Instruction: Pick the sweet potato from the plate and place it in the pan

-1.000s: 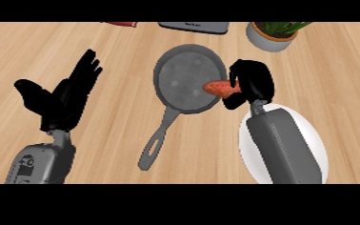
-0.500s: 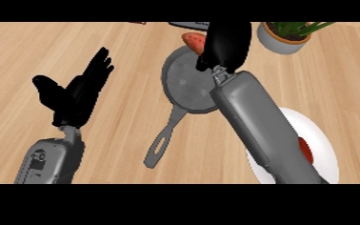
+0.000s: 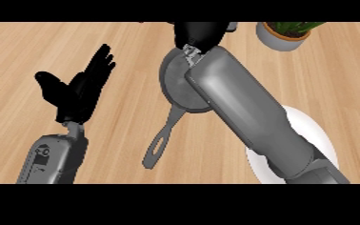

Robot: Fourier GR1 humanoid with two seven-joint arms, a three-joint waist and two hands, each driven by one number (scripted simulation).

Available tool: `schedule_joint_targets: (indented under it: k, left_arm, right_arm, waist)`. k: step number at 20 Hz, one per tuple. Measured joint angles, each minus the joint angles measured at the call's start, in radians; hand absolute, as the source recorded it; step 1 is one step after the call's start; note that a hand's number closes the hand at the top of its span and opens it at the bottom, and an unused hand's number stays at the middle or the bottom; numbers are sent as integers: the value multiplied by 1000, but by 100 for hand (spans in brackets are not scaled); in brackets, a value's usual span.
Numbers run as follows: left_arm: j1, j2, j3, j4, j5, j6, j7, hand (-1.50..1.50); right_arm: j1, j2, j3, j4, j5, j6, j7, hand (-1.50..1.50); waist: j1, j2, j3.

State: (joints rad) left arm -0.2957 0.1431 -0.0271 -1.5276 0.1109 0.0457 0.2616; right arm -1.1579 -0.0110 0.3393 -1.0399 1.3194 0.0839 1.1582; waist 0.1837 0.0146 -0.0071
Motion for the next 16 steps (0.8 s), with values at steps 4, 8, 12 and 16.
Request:
schedule_joint_targets:
  k: [4, 8, 12, 16]
  left_arm:
    - [6, 7, 19, 11, -3, 10, -12, 0]
    - [13, 14, 36, 7, -3, 22, -7, 0]
    - [25, 15, 50, 11, -3, 27, -21, 0]
    - [50, 15, 55, 7, 0, 22, -39, 0]
  right_arm:
    - [-19, -2, 35, 40, -28, -38, 36, 150]
    - [-16, -3, 68, 71, -48, -80, 53, 150]
    - [16, -3, 108, 99, -80, -139, 46, 150]
    - [79, -1, 121, 142, -108, -229, 8, 150]
  waist:
    - [-33, 1, 2]
    - [-64, -2, 4]
    - [-87, -2, 5]
    - [-101, 0, 6]
